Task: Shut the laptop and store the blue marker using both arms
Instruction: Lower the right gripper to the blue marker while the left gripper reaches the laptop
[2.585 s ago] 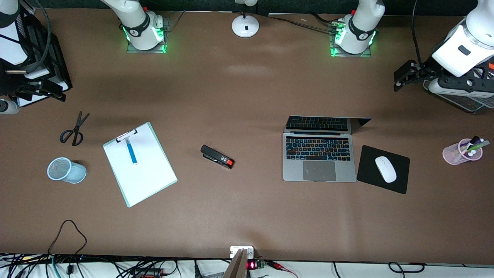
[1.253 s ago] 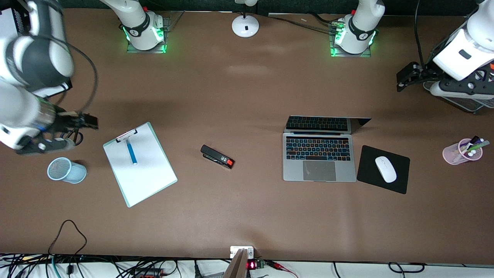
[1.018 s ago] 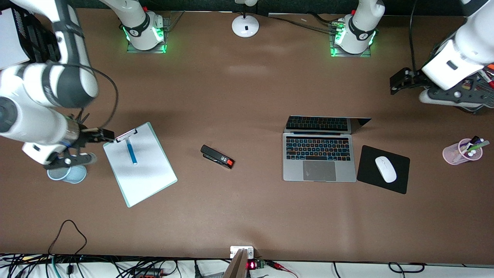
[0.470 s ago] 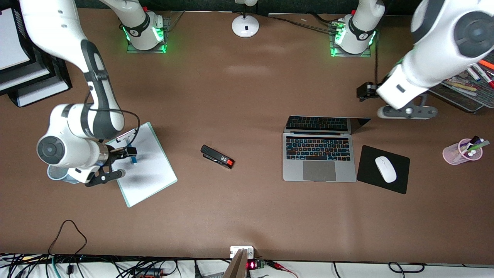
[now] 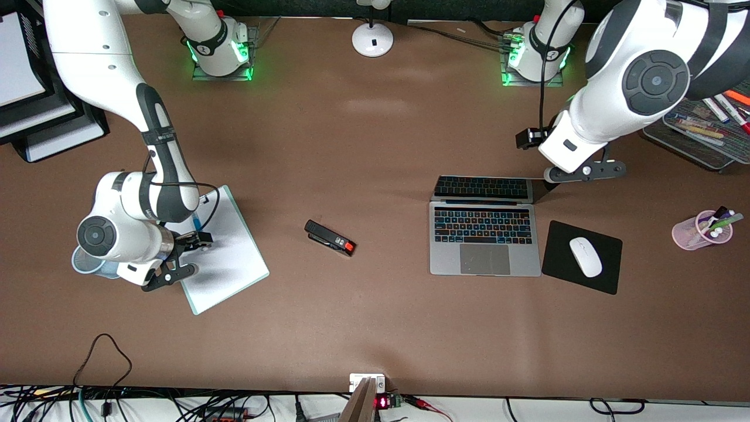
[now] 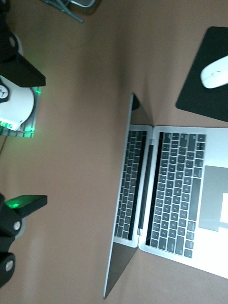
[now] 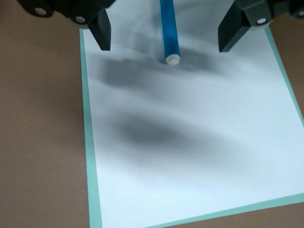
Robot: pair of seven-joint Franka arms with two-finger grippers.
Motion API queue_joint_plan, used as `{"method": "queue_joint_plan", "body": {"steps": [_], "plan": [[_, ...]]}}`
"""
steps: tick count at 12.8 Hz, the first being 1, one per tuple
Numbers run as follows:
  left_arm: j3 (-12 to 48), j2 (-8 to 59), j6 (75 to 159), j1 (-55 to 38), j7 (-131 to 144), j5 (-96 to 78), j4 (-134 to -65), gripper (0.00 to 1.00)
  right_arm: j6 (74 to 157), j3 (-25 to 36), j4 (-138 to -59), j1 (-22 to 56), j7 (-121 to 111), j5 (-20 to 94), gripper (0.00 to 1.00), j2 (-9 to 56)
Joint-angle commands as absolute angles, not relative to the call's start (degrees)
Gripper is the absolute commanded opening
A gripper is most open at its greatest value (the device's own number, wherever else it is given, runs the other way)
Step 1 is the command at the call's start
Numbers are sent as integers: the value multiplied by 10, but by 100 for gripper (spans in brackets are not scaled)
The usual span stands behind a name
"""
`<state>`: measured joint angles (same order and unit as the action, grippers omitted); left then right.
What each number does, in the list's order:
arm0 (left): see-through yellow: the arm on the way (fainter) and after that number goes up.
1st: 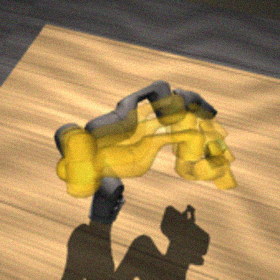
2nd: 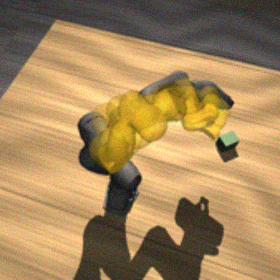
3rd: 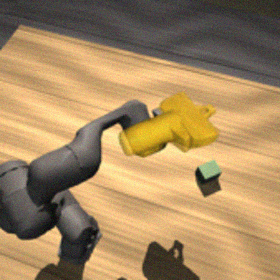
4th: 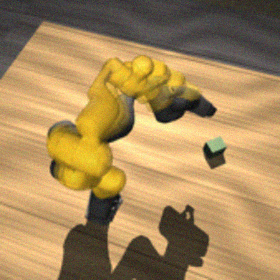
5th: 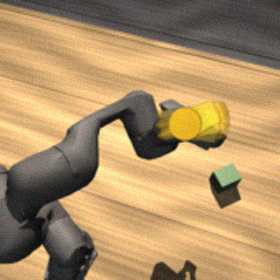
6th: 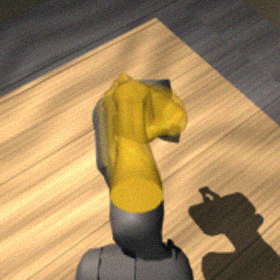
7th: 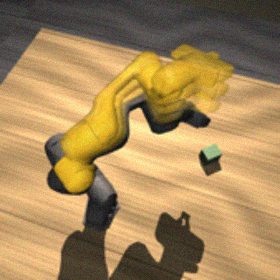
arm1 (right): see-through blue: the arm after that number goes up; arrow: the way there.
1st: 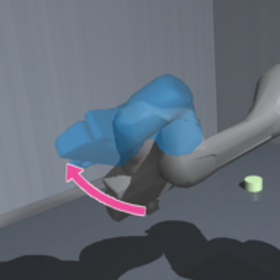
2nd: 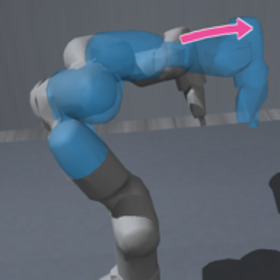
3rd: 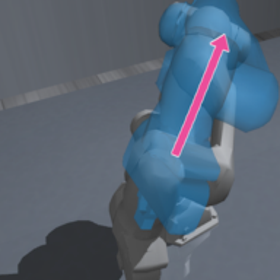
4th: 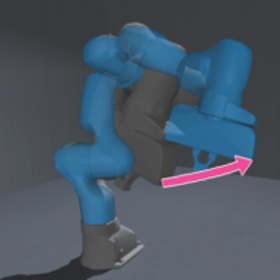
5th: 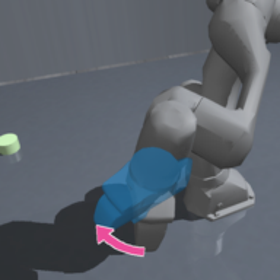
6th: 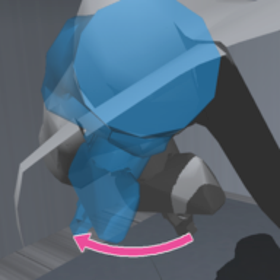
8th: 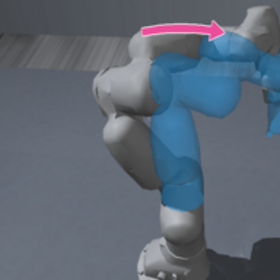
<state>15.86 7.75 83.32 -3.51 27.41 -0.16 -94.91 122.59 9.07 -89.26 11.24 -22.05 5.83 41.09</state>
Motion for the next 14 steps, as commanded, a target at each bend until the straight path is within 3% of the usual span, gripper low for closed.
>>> {"method": "queue_joint_plan", "body": {"steps": [1,7,14], "plan": [[177,77,825,-33,332,-23,-963,100,1229,91,-886,115,-236,65,100,417],[234,119,825,-33,440,-33,-967,100,1233,91,-886,115,-254,67,94,429],[235,196,847,-46,432,-44,-960,100,1233,91,-887,118,-255,65,84,433]]}}
